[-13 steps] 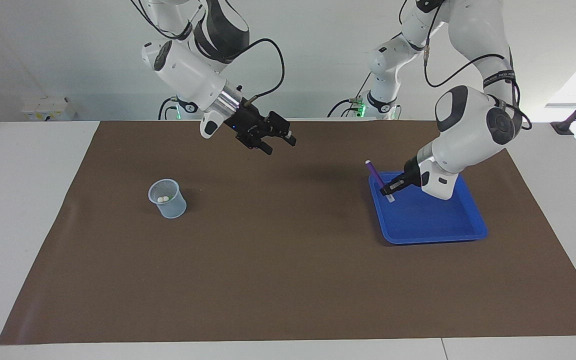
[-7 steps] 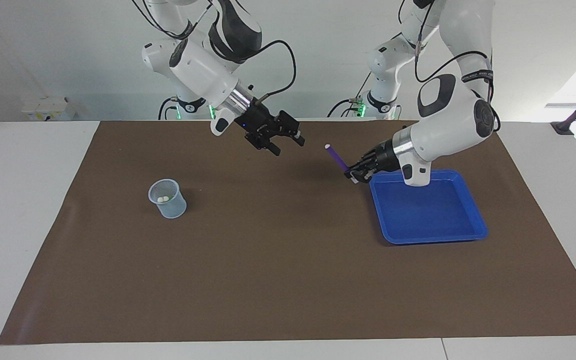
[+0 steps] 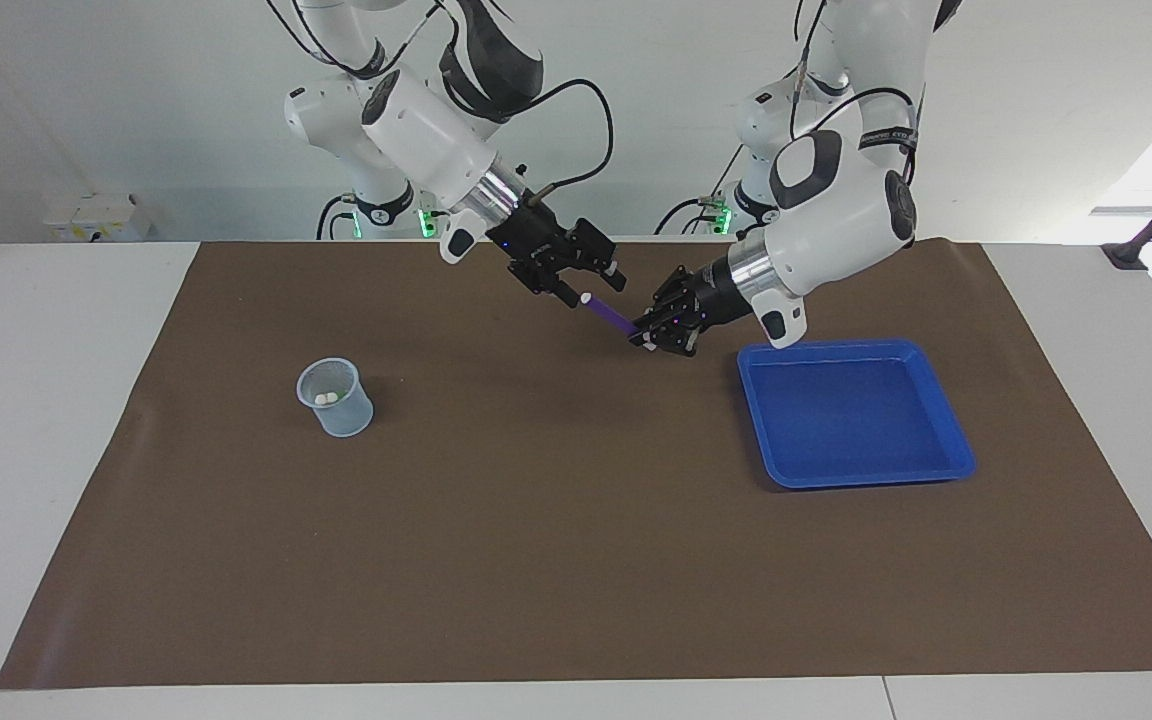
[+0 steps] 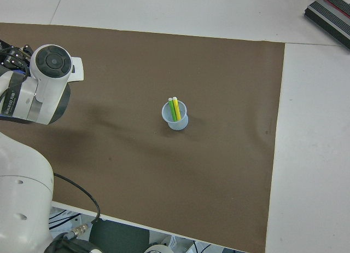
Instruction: Transfer and insert pens with both arms
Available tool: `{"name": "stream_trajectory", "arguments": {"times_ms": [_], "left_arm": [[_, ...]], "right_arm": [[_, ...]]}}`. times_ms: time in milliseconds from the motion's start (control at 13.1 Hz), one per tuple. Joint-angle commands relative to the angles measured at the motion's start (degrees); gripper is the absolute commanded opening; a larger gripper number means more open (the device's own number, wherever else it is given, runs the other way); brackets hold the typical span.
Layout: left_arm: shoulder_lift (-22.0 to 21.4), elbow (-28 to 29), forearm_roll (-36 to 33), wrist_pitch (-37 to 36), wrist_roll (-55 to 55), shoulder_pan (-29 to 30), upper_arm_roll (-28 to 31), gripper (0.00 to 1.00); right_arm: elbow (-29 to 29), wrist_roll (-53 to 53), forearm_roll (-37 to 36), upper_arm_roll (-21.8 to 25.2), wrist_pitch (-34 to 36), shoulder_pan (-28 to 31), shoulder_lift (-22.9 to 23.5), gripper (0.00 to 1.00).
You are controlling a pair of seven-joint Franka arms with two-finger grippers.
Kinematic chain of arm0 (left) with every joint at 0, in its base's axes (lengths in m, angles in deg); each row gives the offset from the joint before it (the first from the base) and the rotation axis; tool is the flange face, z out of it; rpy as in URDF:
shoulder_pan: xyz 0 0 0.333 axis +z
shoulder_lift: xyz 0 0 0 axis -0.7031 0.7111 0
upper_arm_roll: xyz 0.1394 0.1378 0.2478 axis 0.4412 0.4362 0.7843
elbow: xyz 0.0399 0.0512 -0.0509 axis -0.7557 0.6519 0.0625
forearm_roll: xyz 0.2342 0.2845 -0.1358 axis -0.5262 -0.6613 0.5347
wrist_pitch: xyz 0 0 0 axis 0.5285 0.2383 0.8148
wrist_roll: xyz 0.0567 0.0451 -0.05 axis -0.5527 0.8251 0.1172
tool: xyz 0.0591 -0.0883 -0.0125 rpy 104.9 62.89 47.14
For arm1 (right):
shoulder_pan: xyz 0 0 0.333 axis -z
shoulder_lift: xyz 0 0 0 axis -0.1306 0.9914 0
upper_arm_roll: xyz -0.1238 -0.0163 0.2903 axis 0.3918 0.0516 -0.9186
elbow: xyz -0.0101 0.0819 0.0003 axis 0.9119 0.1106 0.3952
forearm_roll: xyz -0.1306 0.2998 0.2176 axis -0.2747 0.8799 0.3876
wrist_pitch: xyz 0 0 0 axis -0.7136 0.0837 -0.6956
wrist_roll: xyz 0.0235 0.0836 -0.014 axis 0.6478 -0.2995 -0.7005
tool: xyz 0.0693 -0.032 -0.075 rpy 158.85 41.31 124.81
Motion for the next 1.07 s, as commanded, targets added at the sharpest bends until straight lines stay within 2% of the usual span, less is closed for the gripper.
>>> {"name": "stream_trajectory", "arguments": {"times_ms": [0, 230, 842, 919, 995], "left_arm": [[-6.58, 4.36, 2.93, 1.38, 0.63, 1.76, 0.58, 0.0], [-8.86, 6.82, 2.93, 3.66, 0.46, 1.41, 0.58, 0.0], [-8.86, 6.73, 3.02, 3.93, -0.24, 1.14, 0.49, 0.0], [-8.86, 6.73, 3.02, 3.93, -0.16, 1.23, 0.49, 0.0], [-8.86, 6.73, 3.02, 3.93, -0.24, 1.23, 0.49, 0.0]], "right_arm": [[0.06, -0.45, 1.14, -0.23, -0.44, 0.53, 0.2, 0.91], [0.94, -0.28, 1.14, -0.23, -0.26, 0.79, 0.55, 0.74], [2.09, -0.01, 1.14, -0.23, -0.26, 0.7, 1.17, 0.59], [2.09, -0.01, 1.14, -0.23, -0.35, 0.7, 1.17, 0.54], [2.09, -0.01, 1.14, -0.23, -0.35, 0.62, 1.17, 0.39]]}}
